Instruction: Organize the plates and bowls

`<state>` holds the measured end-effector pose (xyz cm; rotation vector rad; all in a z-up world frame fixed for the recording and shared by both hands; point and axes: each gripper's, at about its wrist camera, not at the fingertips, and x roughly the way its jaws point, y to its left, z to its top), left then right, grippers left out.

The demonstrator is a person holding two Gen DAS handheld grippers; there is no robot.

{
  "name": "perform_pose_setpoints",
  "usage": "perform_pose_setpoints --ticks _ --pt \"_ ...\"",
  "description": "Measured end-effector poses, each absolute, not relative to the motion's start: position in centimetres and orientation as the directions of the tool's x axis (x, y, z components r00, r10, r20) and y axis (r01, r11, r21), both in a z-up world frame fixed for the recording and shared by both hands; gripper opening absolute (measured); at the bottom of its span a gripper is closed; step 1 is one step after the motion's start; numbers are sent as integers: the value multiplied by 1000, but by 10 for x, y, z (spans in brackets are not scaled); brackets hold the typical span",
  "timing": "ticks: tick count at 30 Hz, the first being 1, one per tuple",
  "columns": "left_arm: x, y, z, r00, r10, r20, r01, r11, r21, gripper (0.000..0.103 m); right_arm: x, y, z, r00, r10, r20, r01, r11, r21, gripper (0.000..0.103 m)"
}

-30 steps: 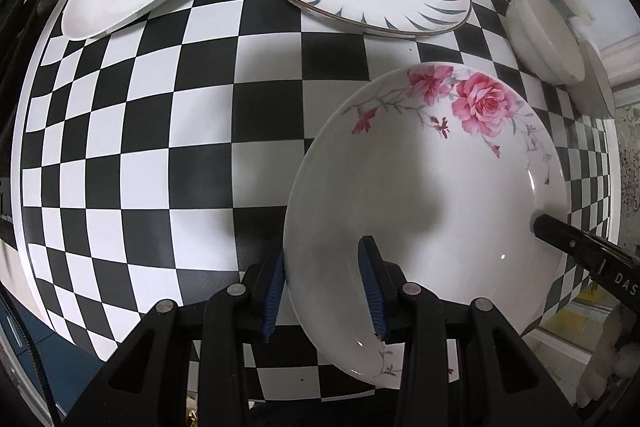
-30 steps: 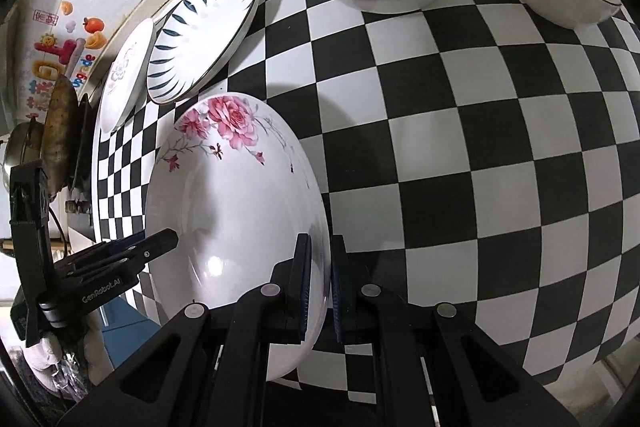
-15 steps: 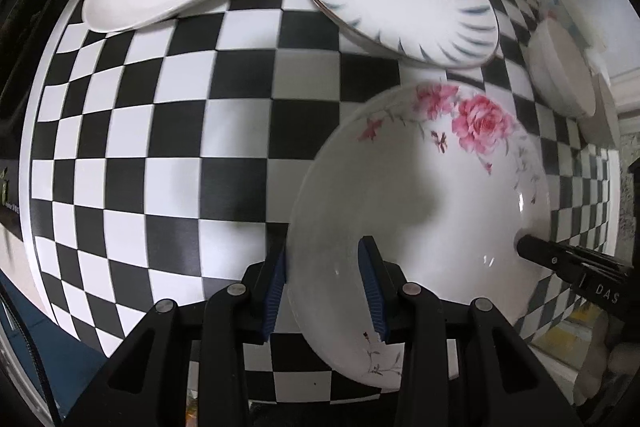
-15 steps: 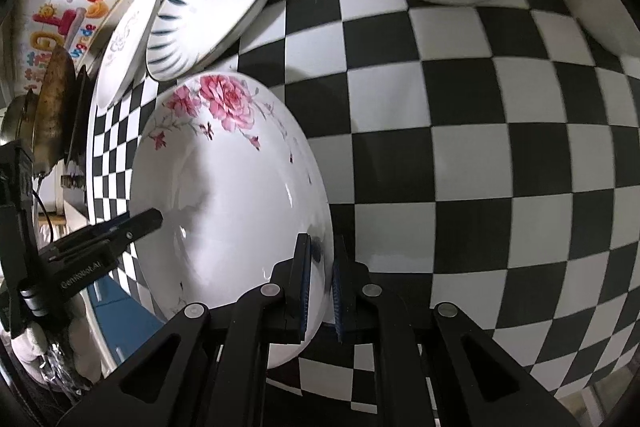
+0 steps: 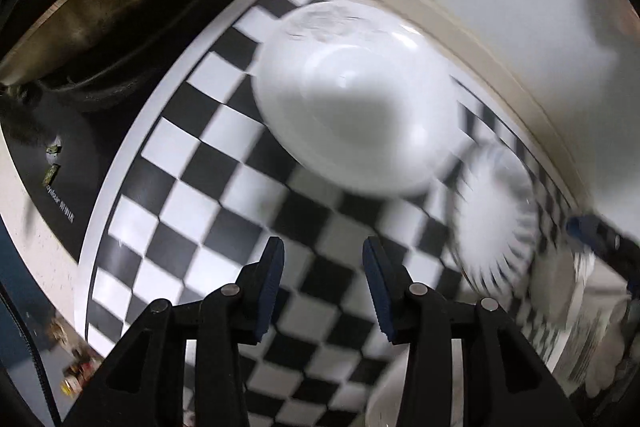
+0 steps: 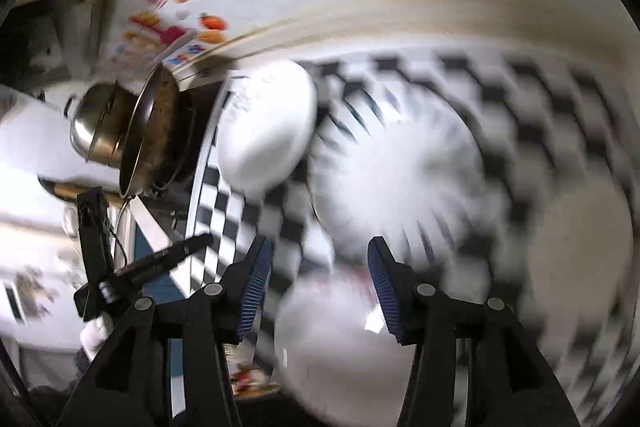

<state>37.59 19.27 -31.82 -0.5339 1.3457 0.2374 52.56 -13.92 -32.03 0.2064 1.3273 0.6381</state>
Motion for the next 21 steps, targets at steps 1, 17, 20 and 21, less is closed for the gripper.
perform_pose_setpoints --ticks 1,17,20,21 --pt "383 202 -326 216 -147 -965 -484 843 -236 38 549 -120 -328 91 535 -840 -335 811 480 53" --pt "451 243 -382 188 -151 -970 -585 776 -234 25 705 18 -443 -111 416 -902 -417 805 423 22" --pt "452 236 -382 178 -126 -976 -583 785 -208 25 701 23 -442 -117 406 -906 -439 797 414 18" --pt "453 233 -382 175 -121 -977 -580 789 -202 25 700 23 -441 -110 400 -910 -446 798 405 18"
